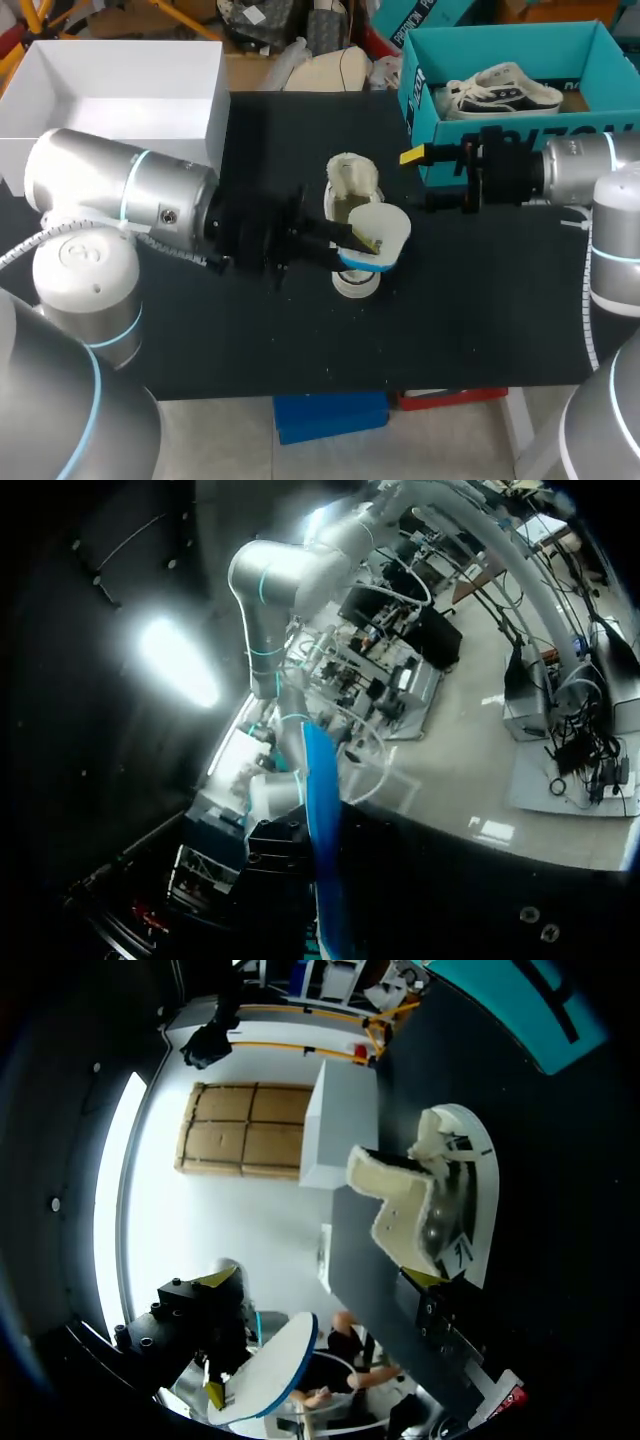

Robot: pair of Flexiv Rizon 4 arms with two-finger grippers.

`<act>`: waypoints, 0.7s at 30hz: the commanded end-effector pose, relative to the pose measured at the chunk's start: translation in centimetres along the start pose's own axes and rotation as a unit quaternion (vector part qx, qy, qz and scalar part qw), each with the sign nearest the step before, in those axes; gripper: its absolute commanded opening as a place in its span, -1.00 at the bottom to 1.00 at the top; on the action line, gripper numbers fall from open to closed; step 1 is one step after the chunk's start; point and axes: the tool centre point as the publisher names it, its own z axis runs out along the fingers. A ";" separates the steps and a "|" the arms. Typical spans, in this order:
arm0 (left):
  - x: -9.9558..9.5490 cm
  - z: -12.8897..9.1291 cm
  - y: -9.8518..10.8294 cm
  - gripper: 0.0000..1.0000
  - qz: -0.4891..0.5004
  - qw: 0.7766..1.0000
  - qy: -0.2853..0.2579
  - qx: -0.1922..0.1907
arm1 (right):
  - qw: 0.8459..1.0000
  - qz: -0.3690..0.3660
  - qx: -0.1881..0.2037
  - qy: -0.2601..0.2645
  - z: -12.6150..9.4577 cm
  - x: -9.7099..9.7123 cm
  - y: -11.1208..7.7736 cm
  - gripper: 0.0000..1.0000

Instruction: Take the shoe out of the shoebox, open the shoe tongue, remove and reinsert the insole, then place the shoe into the shoebox

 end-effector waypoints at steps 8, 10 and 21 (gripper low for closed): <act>2.3 0.6 1.4 -1.00 0.138 0.985 -0.047 -0.093 | 1.000 0.000 -0.002 0.000 0.1 0.0 0.0 1.00; 2.3 0.6 1.4 -1.00 0.138 0.985 -0.047 -0.093 | 1.000 0.000 -0.002 0.000 0.1 0.0 0.0 1.00; 4.1 1.0 1.6 -1.00 0.177 0.977 -0.088 -0.086 | 1.000 0.000 -0.002 0.000 0.1 0.0 0.0 1.00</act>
